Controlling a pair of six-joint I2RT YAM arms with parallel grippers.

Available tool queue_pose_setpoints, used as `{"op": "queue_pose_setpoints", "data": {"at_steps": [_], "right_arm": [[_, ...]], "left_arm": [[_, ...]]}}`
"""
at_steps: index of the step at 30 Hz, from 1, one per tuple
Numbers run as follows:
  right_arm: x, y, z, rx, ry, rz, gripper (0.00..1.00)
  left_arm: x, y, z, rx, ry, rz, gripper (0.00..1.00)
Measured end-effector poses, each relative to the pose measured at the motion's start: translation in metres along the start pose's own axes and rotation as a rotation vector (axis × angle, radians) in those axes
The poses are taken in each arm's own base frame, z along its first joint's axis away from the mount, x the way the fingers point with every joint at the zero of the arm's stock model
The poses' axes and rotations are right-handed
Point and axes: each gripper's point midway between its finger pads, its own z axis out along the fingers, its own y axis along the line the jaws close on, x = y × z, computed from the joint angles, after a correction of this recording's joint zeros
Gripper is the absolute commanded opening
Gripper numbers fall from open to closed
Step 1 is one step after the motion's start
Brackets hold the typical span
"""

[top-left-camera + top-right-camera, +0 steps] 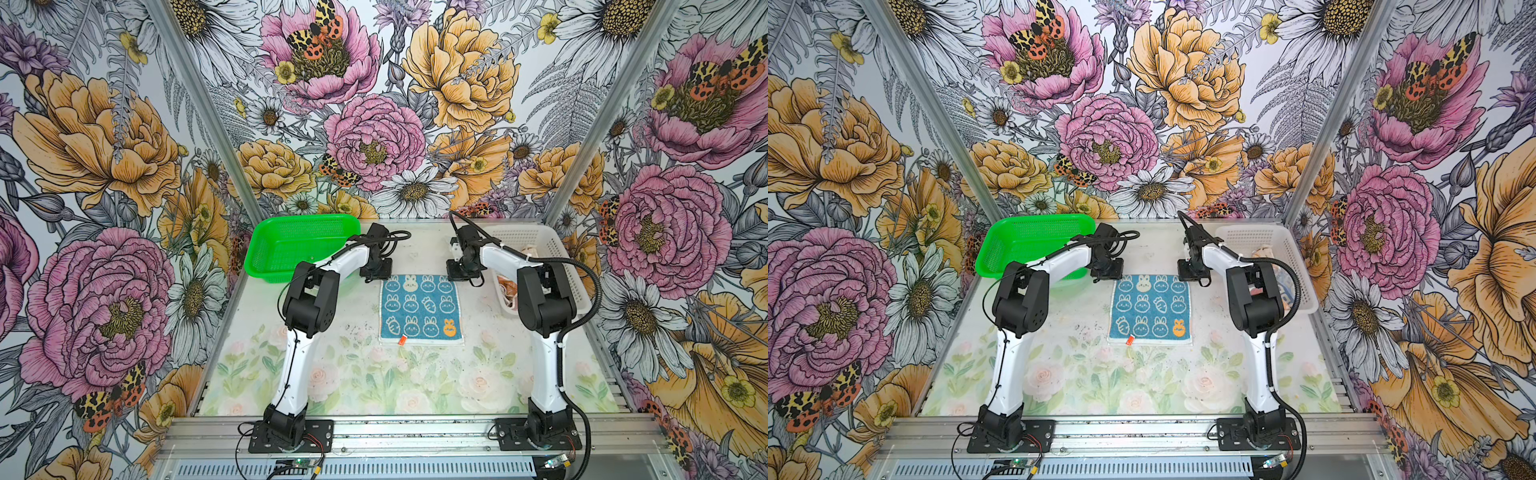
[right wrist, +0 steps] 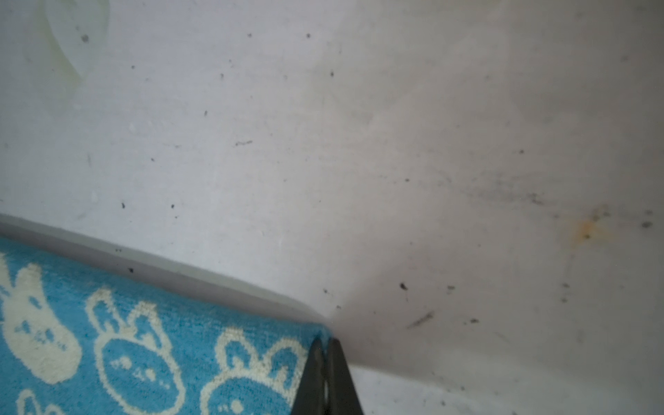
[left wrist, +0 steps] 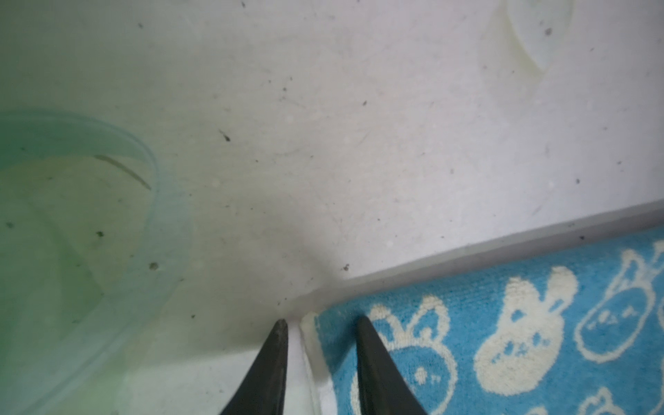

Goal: Fold and stack the towels

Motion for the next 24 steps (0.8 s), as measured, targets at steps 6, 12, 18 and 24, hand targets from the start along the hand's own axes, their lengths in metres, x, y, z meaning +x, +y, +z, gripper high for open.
{"op": "queue_pose_setpoints", "data": {"at_steps": [6, 12, 18, 24], "right_arm": [[0.0, 0.0, 0.0, -0.003, 0.0, 0.0, 0.0], [0.0, 0.002, 0.0, -0.009, 0.001, 0.0, 0.0], [0.0, 0.005, 0.0, -0.032, 0.004, 0.002, 0.0], [-0.003, 0.007, -0.008, -0.051, -0.01, 0.009, 0.0]], "left_arm": [[-0.002, -0.001, 0.002, 0.002, -0.006, 0.004, 0.16], [-0.003, 0.0, 0.003, 0.002, -0.007, 0.008, 0.01], [-0.004, 0.001, 0.002, 0.008, -0.007, 0.007, 0.0], [-0.011, 0.001, -0.004, 0.011, -0.022, 0.023, 0.0]]}}
